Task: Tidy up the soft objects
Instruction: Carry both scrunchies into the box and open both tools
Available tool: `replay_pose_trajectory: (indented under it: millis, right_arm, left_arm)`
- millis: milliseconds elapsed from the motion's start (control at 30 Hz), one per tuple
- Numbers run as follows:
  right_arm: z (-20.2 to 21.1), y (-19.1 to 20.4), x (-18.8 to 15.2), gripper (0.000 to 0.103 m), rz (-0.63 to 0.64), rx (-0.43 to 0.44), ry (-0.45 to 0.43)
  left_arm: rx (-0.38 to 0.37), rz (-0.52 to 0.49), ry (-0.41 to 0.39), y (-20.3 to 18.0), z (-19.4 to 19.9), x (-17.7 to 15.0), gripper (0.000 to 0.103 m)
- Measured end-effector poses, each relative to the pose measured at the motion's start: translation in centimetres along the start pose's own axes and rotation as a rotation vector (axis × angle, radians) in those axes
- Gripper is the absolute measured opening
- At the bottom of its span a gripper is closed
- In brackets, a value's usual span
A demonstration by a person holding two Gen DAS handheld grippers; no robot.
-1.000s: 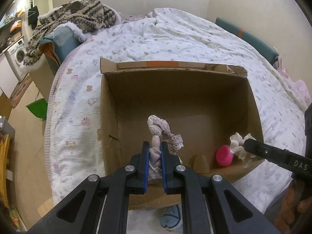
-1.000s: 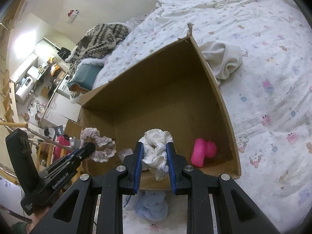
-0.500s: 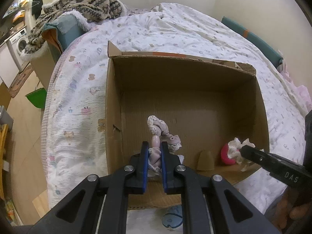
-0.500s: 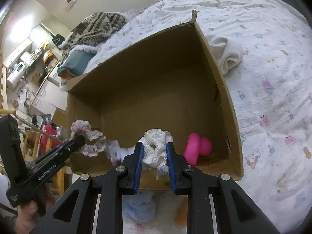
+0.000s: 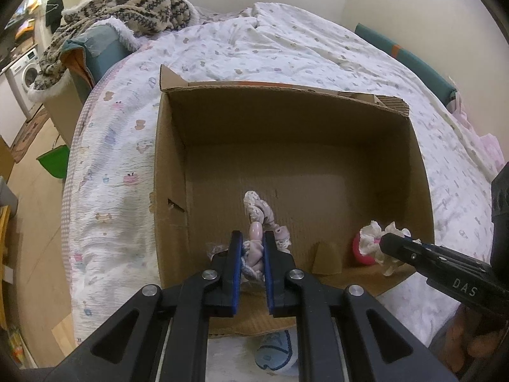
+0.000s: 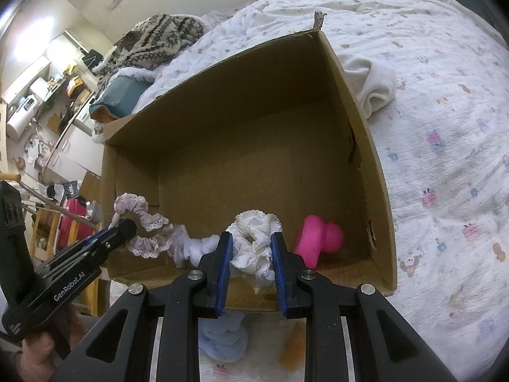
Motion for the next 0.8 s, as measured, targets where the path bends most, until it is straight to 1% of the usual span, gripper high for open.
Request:
replay_pose_trajectory:
  millis: [233, 300, 433, 533, 600, 633, 700, 733, 767, 800]
  right_arm:
    - [-0.2, 0.0, 0.1, 0.025, 0.0, -0.005, 0.003]
    - [-0.2, 0.0, 0.1, 0.025, 0.001, -0.006, 0.002]
    - [-0.3, -0.1, 0.1, 0.025, 0.002, -0.011, 0.0]
    - [-0.1, 0.1, 0.3, 0.027, 0.01, -0.011, -0.013]
    - [0.1, 0.2, 0.3, 0.028, 0.015, -0.014, -0.027]
    - [0.2, 0.2, 0.4, 0.028, 0.013, -0.011, -0.033]
    - [0.4, 0.1, 0.4, 0.032, 0.008, -0.016, -0.044]
    - [0.6, 0.1, 0.5, 0.038, 0.005, -0.025, -0.052]
    - [0.8, 0.0, 0.6, 0.056, 0.004, -0.04, -0.062]
    - [1.1, -0.1, 0.7, 0.069, 0.007, -0.069, -0.078]
  left_arm:
    - [0.002, 0.008, 0.01, 0.1, -0.2, -0.1, 0.012]
    - [0.002, 0.01, 0.012, 0.0, -0.2, -0.1, 0.016]
    - [0.0, 0.008, 0.012, 0.1, -0.3, -0.1, 0.019]
    - [0.001, 0.019, 0.012, 0.1, -0.2, 0.0, 0.034]
    - [0.006, 0.025, -0.001, 0.1, 0.0, 0.0, 0.057]
    - [0.011, 0.027, -0.017, 0.1, 0.3, 0.0, 0.06]
    - [0.017, 0.029, -0.037, 0.1, 0.6, 0.1, 0.063]
    - [0.02, 0.028, -0.038, 0.1, 0.6, 0.1, 0.063]
    - [0.024, 0.028, -0.039, 0.1, 0.6, 0.2, 0.063]
    - [0.029, 0.027, -0.039, 0.1, 0.6, 0.1, 0.063]
Point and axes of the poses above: each gripper's, at about its wrist camera, not at the fingertips, and z roughly against the way its jaws point, y to its left, x to its top, the point moved 3 cm from there along -z, roughly the way its jaws point, and after that the axes turned 9 degrees about z, right-handed, at the moved point
